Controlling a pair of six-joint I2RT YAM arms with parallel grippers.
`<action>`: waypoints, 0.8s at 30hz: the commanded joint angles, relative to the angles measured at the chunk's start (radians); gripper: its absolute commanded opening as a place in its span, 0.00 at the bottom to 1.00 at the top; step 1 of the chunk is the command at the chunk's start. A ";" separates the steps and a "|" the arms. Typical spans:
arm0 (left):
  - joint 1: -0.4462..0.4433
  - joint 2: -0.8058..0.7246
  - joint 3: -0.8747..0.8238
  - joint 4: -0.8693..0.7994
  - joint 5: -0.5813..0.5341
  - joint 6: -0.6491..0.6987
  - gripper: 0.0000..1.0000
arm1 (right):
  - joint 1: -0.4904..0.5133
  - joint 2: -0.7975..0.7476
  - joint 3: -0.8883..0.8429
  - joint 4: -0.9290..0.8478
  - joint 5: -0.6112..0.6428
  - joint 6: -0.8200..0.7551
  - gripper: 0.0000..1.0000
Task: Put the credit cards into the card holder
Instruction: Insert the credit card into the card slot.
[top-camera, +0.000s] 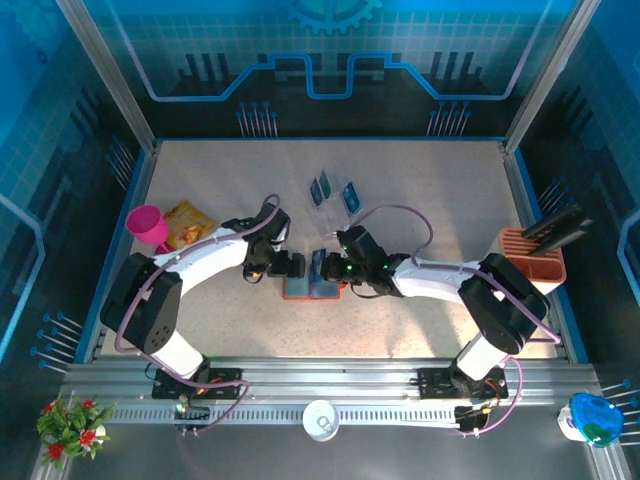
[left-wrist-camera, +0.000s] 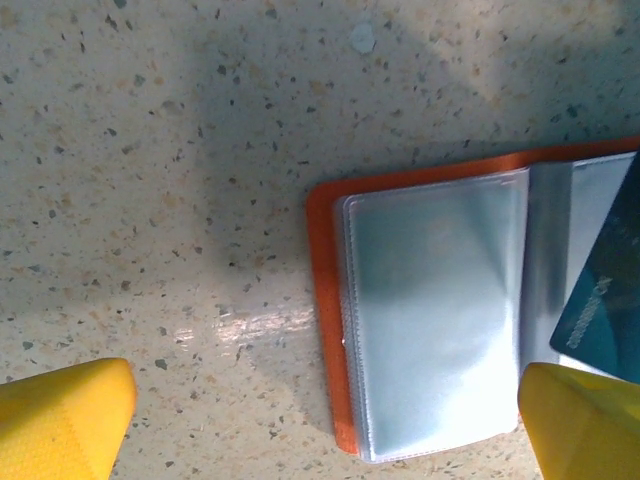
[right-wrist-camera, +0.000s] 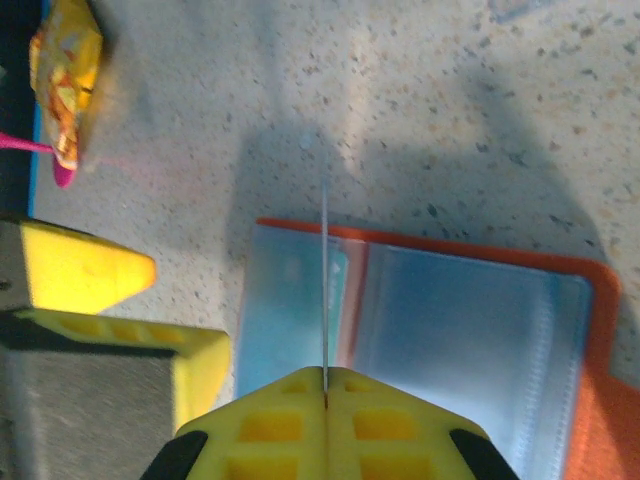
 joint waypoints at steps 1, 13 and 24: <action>-0.011 0.014 -0.029 -0.009 -0.023 0.029 0.99 | 0.024 0.007 -0.026 0.136 0.059 0.026 0.00; -0.016 0.045 -0.059 -0.030 -0.060 0.025 0.99 | 0.052 0.027 -0.076 0.209 0.100 0.046 0.00; -0.018 0.067 -0.064 -0.048 -0.078 0.009 0.99 | 0.062 0.032 -0.133 0.267 0.128 0.066 0.00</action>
